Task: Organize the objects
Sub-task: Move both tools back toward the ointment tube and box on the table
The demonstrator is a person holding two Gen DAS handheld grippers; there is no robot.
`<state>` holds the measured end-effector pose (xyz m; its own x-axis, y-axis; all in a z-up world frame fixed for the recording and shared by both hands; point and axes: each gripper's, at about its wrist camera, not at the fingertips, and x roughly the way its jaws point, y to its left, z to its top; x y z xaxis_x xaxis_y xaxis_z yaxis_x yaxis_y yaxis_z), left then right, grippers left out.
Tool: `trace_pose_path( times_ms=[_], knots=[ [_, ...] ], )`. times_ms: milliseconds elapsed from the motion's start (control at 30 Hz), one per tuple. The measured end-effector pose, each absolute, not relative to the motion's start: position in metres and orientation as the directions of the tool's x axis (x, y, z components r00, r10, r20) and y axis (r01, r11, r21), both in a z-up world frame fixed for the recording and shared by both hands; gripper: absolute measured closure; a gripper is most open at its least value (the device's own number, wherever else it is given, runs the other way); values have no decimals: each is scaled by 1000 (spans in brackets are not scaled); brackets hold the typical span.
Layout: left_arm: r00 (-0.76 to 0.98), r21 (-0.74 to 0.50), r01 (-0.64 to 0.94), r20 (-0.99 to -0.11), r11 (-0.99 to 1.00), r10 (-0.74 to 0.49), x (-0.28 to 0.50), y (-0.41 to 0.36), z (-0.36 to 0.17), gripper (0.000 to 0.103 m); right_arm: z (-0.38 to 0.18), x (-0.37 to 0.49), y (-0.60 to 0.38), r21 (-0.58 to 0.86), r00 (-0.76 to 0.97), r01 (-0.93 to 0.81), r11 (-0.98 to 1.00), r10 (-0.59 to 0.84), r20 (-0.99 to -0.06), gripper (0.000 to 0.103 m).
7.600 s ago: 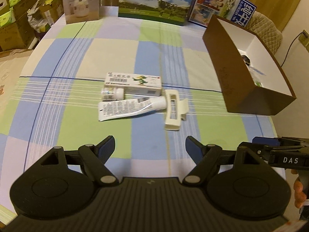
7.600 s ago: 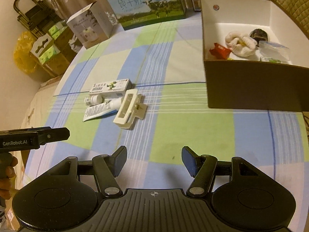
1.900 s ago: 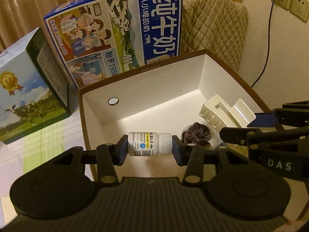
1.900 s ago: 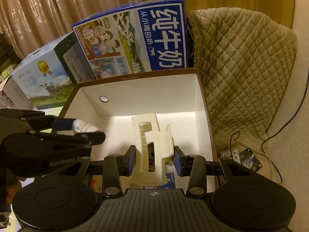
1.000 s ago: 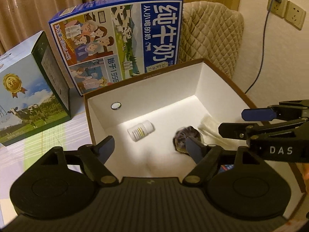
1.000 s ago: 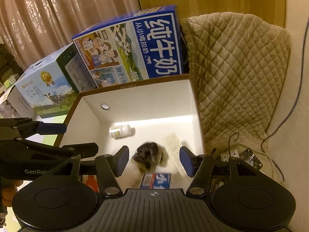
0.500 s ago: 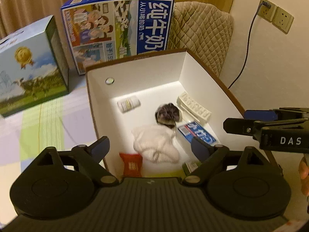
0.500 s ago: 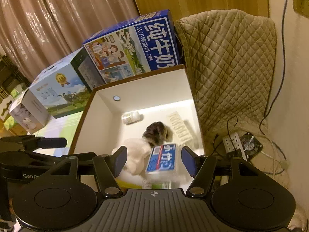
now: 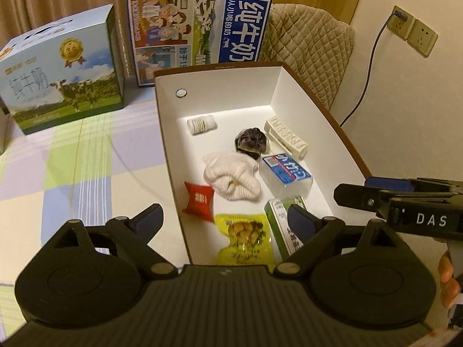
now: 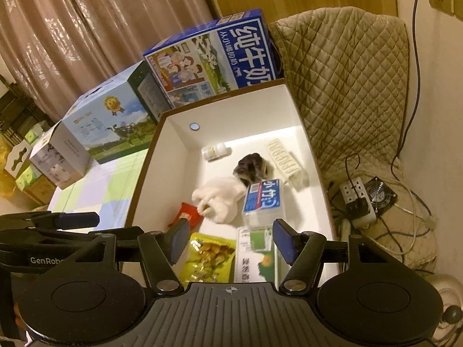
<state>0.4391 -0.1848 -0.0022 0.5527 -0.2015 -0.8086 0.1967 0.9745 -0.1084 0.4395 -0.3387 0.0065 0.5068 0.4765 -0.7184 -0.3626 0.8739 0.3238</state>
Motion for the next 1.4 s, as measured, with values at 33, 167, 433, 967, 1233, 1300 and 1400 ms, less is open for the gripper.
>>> trace_pose_path(
  times_ms=[33, 167, 433, 967, 1233, 1300, 1400],
  knots=[
    [552, -111, 193, -809, 975, -201, 435, -183, -1, 12, 7, 436, -339, 326, 506, -361, 874, 477, -718, 42],
    [553, -115, 179, -809, 977, -197, 419, -178, 1, 12, 10, 423, -340, 329, 508, -355, 875, 476, -718, 42],
    [565, -123, 174, -800, 977, -201, 391, -170, 8, 12, 14, 398, -338, 327, 504, -358, 874, 476, -721, 42],
    [576, -119, 142, -798, 983, -180, 336, -135, 8, 12, 13, 343, -314, 335, 468, -387, 859, 496, -731, 42],
    [572, -120, 117, -804, 986, -166, 310, -109, 6, 12, 6, 320, -290, 337, 434, -412, 847, 507, -744, 42],
    [568, -120, 109, -807, 987, -162, 304, -101, 4, 12, 3, 314, -283, 336, 422, -419, 844, 508, -751, 42],
    [562, -119, 92, -814, 989, -151, 296, -88, 2, 12, -2, 306, -274, 337, 402, -429, 838, 511, -760, 42]
  ],
)
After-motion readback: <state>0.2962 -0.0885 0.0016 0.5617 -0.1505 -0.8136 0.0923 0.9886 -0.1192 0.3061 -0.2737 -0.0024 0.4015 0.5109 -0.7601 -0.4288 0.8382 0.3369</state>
